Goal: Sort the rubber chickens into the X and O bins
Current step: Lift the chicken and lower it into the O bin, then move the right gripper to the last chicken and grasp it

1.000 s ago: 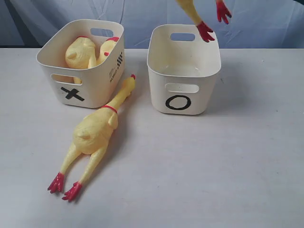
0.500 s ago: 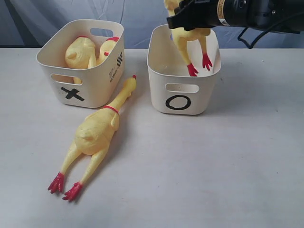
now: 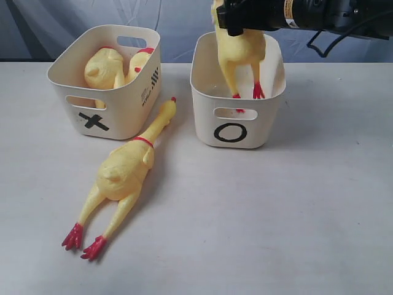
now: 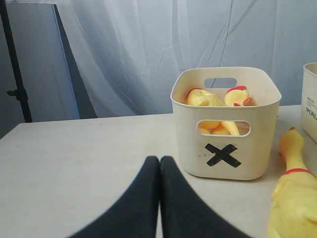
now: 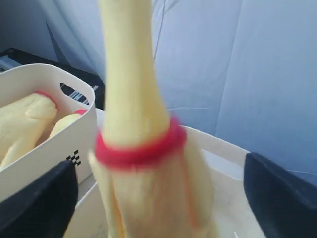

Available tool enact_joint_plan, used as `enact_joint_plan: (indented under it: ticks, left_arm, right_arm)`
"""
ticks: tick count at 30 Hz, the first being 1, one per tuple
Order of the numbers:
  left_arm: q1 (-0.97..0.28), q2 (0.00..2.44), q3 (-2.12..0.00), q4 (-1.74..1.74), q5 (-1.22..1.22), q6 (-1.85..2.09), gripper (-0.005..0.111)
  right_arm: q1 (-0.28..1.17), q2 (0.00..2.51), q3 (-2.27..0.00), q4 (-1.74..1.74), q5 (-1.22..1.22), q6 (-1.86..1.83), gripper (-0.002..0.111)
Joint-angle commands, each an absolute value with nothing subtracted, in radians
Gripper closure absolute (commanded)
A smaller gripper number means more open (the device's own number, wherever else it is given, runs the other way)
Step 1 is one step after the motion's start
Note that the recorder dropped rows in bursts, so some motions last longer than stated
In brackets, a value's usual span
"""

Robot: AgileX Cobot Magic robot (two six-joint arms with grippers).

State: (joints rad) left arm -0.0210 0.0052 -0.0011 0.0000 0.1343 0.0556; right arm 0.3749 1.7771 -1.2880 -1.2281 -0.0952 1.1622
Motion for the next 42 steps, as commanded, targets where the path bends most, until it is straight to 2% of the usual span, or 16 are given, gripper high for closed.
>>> enact_joint_plan:
  ticks: [1,6,13,20,24,27,28,30,33,34,35,36,37,40,42]
  left_arm:
    - [-0.021,0.000,0.000,-0.007,0.134,0.056,0.107]
    - [-0.021,0.000,0.000,-0.007,0.134,0.056,0.107]
    - [-0.021,0.000,0.000,-0.007,0.134,0.056,0.107]
    - [-0.021,0.000,0.000,-0.007,0.134,0.056,0.107]
    - [-0.021,0.000,0.000,-0.007,0.134,0.056,0.107]
    - [-0.021,0.000,0.000,-0.007,0.134,0.056,0.107]
    - [-0.021,0.000,0.000,-0.007,0.134,0.056,0.107]
    - [-0.021,0.000,0.000,-0.007,0.134,0.056,0.107]
    - [-0.021,0.000,0.000,-0.007,0.134,0.056,0.107]
    - [-0.021,0.000,0.000,-0.007,0.134,0.056,0.107]
    - [-0.021,0.000,0.000,-0.007,0.134,0.056,0.107]
    - [-0.021,0.000,0.000,-0.007,0.134,0.056,0.107]
    - [-0.021,0.000,0.000,-0.007,0.134,0.056,0.107]
    - [-0.021,0.000,0.000,-0.007,0.134,0.056,0.107]
    - [-0.021,0.000,0.000,-0.007,0.134,0.056,0.107]
  right_arm:
    - [0.381,1.752,-1.286,-1.224,-0.009,1.190,0.020]
    - [0.415,1.643,-1.216,-1.284,0.037,1.053,0.031]
    - [0.561,1.467,-1.016,-1.399,-0.171,0.976,0.031]
    - [0.780,1.583,-0.973,-1.686,-0.177,0.931,0.031]
    - [0.890,1.696,-0.973,-1.744,0.008,0.771,0.033]
    - [0.974,1.785,-0.973,-1.744,0.208,0.557,0.046]
    - [1.013,1.836,-0.973,-1.744,0.312,0.470,0.057]
    - [1.051,1.929,-1.001,-1.744,0.440,0.390,0.069]
    - [1.069,1.981,-1.075,-1.744,0.444,0.317,0.069]
    - [1.087,1.981,-1.108,-1.744,0.446,0.284,0.074]
    - [1.103,1.970,-1.132,-1.744,0.468,0.233,0.088]
    - [1.112,1.957,-1.159,-1.725,0.483,0.224,0.103]
    - [1.118,1.939,-1.209,-1.546,0.485,0.216,0.108]
    - [1.110,1.885,-1.366,-0.911,0.516,0.161,0.109]
    - [1.104,1.860,-1.486,-0.434,0.717,0.124,0.109]
